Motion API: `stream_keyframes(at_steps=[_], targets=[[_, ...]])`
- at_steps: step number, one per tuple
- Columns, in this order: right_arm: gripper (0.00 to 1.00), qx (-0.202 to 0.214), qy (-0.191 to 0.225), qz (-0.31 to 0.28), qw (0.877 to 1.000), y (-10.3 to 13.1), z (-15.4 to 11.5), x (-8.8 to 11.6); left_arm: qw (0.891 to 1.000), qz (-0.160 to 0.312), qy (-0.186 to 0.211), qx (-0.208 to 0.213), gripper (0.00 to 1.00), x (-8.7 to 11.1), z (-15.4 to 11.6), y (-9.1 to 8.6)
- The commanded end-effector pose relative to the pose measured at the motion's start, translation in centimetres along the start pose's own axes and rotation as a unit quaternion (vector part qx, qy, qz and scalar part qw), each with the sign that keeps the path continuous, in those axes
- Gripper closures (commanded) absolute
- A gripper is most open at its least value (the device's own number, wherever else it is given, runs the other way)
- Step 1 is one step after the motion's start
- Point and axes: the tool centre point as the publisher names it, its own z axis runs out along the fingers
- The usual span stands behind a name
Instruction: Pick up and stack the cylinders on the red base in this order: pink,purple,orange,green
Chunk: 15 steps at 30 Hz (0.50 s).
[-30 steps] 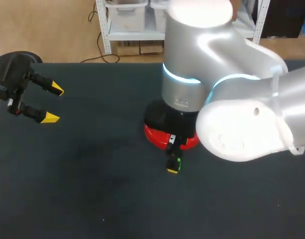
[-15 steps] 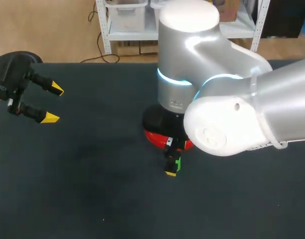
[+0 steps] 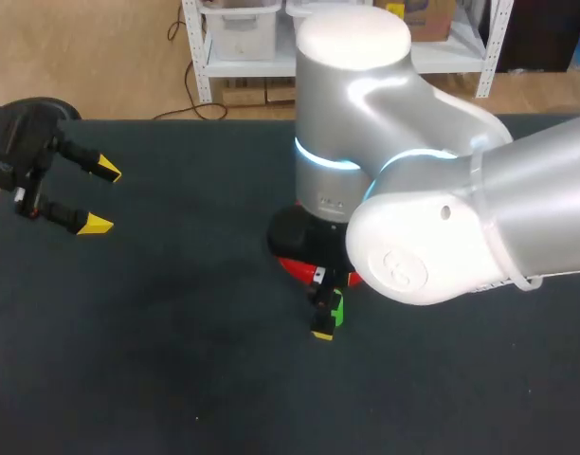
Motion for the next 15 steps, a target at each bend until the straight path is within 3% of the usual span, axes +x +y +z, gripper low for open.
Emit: stream_keyframes(at_steps=[1,15], targets=[[0.0,0.0,0.0,0.001,1.0,-0.1,0.15,-0.09,1.0,0.001,-0.001,-0.002,0.0,0.09,-0.01,-0.12],[0.0,0.004,0.008,0.004,1.0,-0.13,0.31,0.02,1.0,0.001,-0.001,-0.002,0.0,0.09,-0.01,-0.12]])
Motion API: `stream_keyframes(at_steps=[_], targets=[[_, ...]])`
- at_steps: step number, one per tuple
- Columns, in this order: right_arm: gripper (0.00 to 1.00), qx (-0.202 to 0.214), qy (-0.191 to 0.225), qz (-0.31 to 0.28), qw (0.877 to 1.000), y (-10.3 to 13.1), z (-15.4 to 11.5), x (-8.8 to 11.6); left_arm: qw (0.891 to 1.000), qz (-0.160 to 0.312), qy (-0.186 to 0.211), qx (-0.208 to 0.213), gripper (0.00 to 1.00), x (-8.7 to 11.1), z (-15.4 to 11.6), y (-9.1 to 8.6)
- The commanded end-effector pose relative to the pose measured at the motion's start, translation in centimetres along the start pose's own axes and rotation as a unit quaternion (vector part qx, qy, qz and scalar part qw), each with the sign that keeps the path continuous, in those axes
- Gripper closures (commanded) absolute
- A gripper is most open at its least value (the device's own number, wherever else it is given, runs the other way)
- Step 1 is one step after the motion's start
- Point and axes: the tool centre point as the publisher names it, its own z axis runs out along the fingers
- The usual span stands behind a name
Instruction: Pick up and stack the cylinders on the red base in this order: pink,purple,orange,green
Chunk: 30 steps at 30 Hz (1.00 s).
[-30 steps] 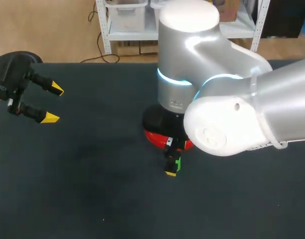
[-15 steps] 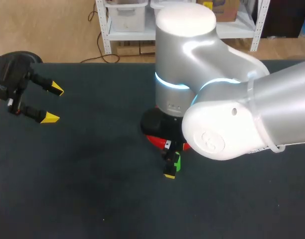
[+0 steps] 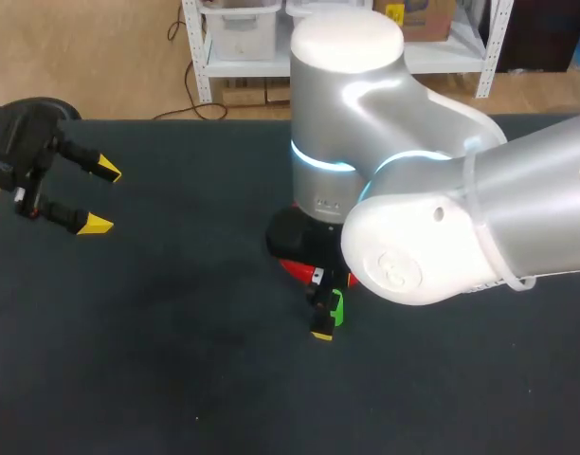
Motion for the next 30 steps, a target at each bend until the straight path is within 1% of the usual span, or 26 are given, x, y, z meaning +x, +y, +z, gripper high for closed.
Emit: stream_keyframes(at_steps=[1,2,3,4,6,7,13,25,28,30], targets=[[0.0,0.001,0.0,0.001,1.0,0.06,0.07,0.01,1.0,0.001,-0.001,-0.002,0.0,0.09,-0.01,-0.12],[0.02,0.001,0.001,0.001,1.0,0.05,0.15,0.01,1.0,0.001,-0.001,-0.002,0.0,0.09,-0.01,-0.12],[0.51,0.001,0.001,0.001,1.0,0.04,0.16,0.02,1.0,0.001,-0.001,-0.002,0.0,0.09,-0.01,-0.12],[0.61,0.001,0.001,0.002,1.0,0.04,0.18,0.02,1.0,0.001,-0.001,-0.002,0.0,0.09,-0.01,-0.12],[0.91,0.004,0.004,0.003,1.0,0.04,0.17,0.01,1.0,0.001,-0.001,-0.002,0.0,0.09,-0.01,-0.12],[1.0,0.006,0.008,0.002,1.0,0.05,0.15,-0.03,1.0,0.001,-0.001,-0.002,0.0,0.09,-0.01,-0.12],[1.0,0.006,0.014,0.001,1.0,0.04,0.26,-0.12,1.0,0.001,-0.001,-0.002,0.0,0.09,-0.01,-0.12],[1.0,0.001,0.015,0.002,1.0,0.05,0.4,-0.13,1.0,0.001,-0.001,-0.002,0.0,0.09,-0.01,-0.12],[1.0,0.0,0.013,0.003,1.0,0.05,0.31,-0.06,1.0,0.001,-0.001,-0.002,0.0,0.09,-0.01,-0.12],[1.0,-0.001,0.0,0.006,1.0,0.02,0.03,0.03,1.0,0.001,-0.001,-0.002,0.0,0.09,-0.01,-0.12]])
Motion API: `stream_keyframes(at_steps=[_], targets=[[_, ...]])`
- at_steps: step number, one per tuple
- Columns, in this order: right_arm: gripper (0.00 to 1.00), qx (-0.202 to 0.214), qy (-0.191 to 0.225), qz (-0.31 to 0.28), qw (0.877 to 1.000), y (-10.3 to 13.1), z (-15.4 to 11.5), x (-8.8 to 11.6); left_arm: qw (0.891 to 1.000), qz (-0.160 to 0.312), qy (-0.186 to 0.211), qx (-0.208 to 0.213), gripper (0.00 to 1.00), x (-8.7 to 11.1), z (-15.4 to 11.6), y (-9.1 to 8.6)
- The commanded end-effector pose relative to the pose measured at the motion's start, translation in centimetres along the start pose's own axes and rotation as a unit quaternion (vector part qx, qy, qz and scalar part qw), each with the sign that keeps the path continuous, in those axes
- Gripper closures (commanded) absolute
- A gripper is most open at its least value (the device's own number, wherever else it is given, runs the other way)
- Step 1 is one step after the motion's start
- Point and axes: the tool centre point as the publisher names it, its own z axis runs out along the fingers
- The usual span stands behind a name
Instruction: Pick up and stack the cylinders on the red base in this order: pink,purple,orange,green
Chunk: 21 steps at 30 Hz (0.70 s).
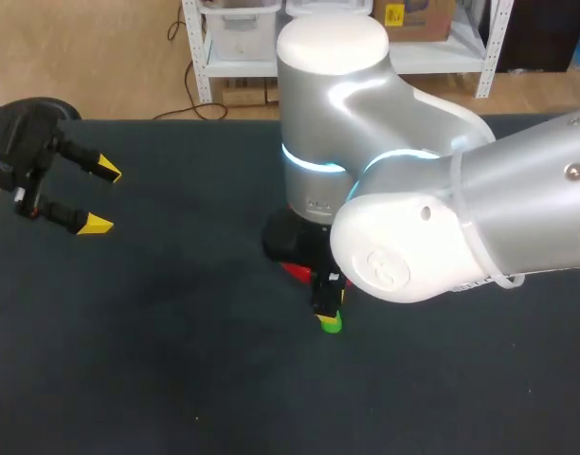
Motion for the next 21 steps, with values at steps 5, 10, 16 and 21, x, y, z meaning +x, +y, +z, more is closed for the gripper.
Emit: stream_keyframes(at_steps=[5,10,16,21], targets=[[1.0,0.009,-0.027,0.004,1.0,0.2,-1.1,0.3,1.0,0.001,-0.001,-0.002,0.0,0.1,0.0,-0.1],[1.0,0.022,-0.051,0.005,0.998,0.4,-2.9,0.3,1.0,0.001,-0.001,-0.002,0.0,0.1,0.0,-0.1],[1.0,0.055,-0.08,0.0,0.995,0.1,-7.4,0.4,1.0,0.001,-0.001,-0.002,0.0,0.1,0.0,-0.1],[1.0,0.091,-0.114,-0.027,0.989,0.1,-12.8,0.0,1.0,0.001,-0.001,-0.002,0.0,0.1,0.0,-0.1]])
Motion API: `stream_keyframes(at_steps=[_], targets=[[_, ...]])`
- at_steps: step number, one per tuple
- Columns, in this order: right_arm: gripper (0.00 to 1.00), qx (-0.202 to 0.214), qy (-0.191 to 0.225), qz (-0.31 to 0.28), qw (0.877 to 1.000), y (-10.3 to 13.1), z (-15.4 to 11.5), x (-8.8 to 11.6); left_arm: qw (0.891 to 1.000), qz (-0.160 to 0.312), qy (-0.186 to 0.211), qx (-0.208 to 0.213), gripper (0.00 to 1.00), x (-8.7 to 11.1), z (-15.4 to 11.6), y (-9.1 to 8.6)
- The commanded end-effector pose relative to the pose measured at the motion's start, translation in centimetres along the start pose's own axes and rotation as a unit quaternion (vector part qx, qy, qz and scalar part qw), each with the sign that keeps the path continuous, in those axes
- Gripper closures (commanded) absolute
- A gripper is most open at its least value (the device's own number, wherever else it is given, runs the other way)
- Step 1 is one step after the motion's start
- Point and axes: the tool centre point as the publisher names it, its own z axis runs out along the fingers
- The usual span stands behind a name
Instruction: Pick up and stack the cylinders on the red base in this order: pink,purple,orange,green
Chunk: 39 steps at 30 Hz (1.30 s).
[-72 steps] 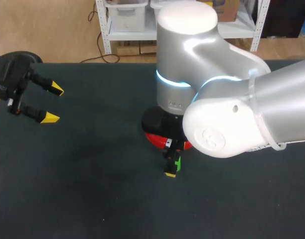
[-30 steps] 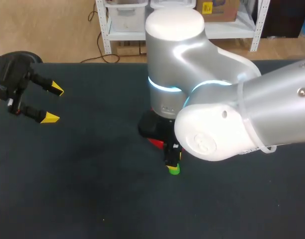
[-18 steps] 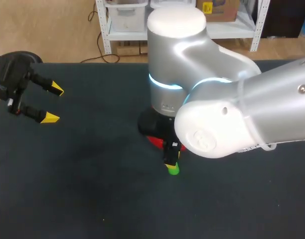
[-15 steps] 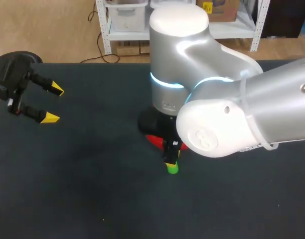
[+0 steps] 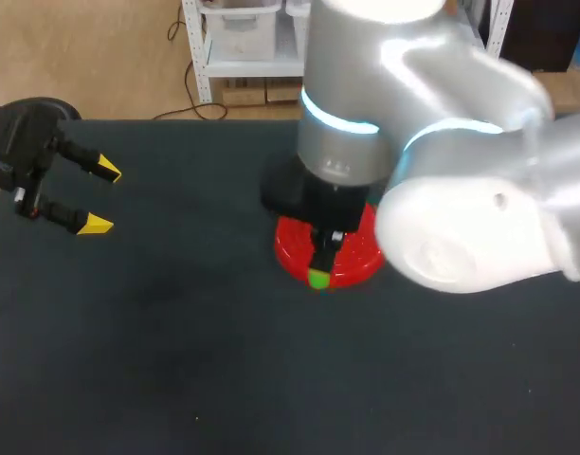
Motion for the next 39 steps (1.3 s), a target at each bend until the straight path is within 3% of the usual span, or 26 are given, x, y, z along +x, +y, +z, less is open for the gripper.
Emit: stream_keyframes(at_steps=[1,12,19,26,39], targets=[[1.0,0.029,-0.023,-0.011,0.999,0.4,-5.2,0.6,1.0,0.001,-0.001,-0.002,0.0,0.1,0.0,-0.1],[1.0,0.088,-0.014,-0.049,0.995,-3.0,-14.7,-1.5,1.0,0.001,-0.001,-0.002,0.0,0.1,0.0,-0.1],[1.0,0.053,-0.01,-0.039,0.998,-6.0,-18.5,-2.7,1.0,0.001,-0.001,-0.002,0.0,0.1,0.0,-0.1],[1.0,0.015,0.013,-0.012,1.0,-8.9,-19.7,-3.1,1.0,0.001,-0.001,-0.002,0.0,0.1,0.0,-0.1],[1.0,-0.017,0.016,0.014,1.0,-11.8,-18.2,-2.3,1.0,0.001,-0.001,-0.002,0.0,0.1,0.0,-0.1]])
